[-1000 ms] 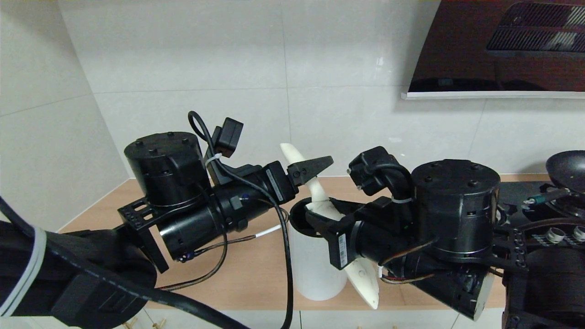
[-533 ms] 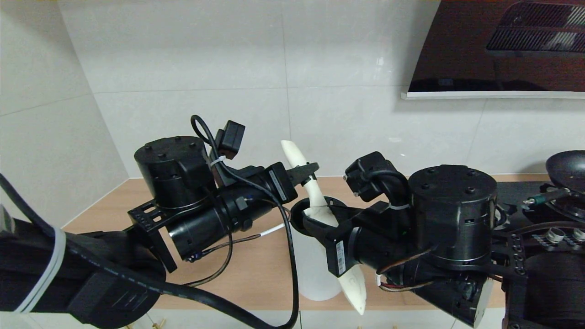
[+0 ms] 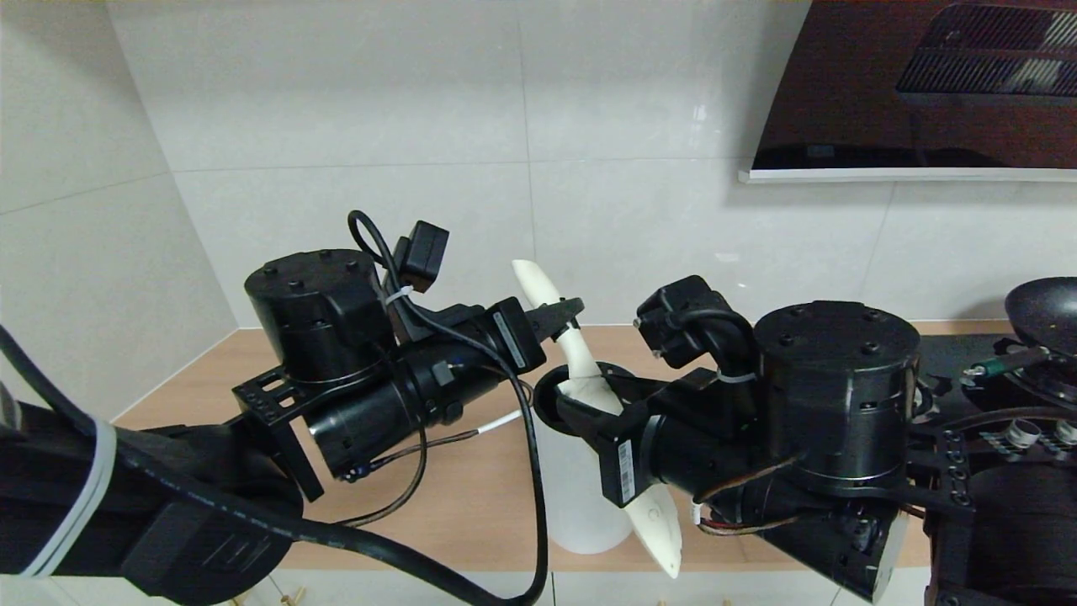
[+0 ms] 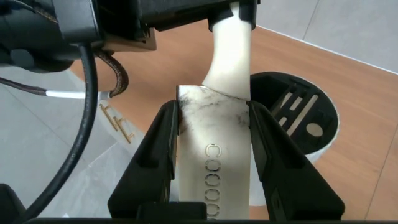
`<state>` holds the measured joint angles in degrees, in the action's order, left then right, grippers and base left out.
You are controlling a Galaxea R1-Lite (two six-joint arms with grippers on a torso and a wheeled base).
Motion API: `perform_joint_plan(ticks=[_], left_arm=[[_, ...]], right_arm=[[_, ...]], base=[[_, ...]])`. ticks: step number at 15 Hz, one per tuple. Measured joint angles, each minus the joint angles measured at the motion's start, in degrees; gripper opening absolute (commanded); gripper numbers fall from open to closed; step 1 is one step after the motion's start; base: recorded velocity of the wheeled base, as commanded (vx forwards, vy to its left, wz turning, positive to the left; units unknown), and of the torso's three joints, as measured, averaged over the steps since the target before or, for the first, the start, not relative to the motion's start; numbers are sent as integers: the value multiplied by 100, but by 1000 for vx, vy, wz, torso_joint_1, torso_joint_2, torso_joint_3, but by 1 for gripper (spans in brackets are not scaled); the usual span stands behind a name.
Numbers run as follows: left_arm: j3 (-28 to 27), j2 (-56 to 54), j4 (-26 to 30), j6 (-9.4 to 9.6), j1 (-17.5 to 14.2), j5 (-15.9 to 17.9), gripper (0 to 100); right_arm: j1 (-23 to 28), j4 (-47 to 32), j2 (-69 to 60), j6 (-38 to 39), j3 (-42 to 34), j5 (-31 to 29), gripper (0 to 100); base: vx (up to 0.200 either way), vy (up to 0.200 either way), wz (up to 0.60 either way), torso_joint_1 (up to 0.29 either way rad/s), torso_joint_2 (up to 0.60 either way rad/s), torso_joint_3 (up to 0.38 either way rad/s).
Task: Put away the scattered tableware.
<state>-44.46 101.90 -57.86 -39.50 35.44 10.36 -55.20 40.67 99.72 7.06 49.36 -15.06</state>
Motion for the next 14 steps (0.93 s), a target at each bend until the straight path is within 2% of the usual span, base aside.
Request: perform_joint_plan(ticks=[3, 5, 7, 9, 10, 12, 13, 14], left_arm=[[-13, -129, 55, 22, 28, 0, 0], [-101, -321, 343, 134, 39, -104, 0], [-418, -522, 879, 384, 26, -714, 0], [-877, -684, 1393, 813, 26, -1548, 0], [-1137, -747, 1585, 1109, 28, -1922, 0], [-1552, -800, 1787, 1593, 33, -2289, 0], [-1771, -774, 1908, 2020, 44, -2511, 0], [-2048, -692, 1959, 2510, 78, -2925, 0]], right_arm=[[5, 16, -13, 20, 9, -38, 100], [5, 6, -68, 22, -5, -76, 100], [51, -20, -243, 18, -27, -117, 100], [222, -49, -510, -2, -66, -119, 100], [355, -51, -667, -17, -101, -117, 100], [612, -104, -918, -28, -173, -93, 100], [761, -219, -1008, -28, -195, -71, 100], [942, -330, -1089, -28, -204, -51, 100]], base=[[0, 0, 0, 0, 0, 0], [0, 0, 0, 0, 0, 0], [0, 0, 0, 0, 0, 0], [0, 0, 0, 0, 0, 0], [0, 0, 0, 0, 0, 0], [0, 0, 0, 0, 0, 0], [0, 0, 0, 0, 0, 0], [0, 0, 0, 0, 0, 0]])
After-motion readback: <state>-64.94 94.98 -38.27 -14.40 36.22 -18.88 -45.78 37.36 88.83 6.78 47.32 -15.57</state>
